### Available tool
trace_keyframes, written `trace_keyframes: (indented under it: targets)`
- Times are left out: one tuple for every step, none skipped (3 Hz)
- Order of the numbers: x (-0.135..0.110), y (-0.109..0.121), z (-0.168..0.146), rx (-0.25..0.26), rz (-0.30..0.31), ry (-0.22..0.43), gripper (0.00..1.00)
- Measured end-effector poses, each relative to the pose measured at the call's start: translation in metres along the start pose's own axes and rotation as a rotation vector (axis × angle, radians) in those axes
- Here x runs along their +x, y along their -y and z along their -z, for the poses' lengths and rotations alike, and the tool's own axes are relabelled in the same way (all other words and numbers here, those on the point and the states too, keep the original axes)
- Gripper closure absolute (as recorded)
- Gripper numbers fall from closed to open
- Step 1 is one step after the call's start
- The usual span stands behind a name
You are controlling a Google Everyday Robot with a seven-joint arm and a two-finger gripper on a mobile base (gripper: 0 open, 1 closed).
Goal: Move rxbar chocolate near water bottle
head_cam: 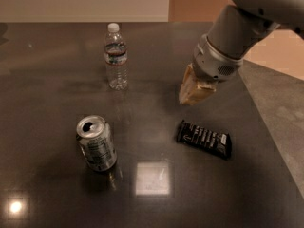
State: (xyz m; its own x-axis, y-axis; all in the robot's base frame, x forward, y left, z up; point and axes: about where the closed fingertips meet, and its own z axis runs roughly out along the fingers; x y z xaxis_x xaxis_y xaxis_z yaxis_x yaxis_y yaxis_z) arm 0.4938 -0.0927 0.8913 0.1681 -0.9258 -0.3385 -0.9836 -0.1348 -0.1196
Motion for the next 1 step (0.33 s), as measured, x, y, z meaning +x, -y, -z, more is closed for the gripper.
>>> trace_keyframes:
  targets:
    - [-0.0019,0.0013,0.0014,0.007,0.003,0.001,0.58]
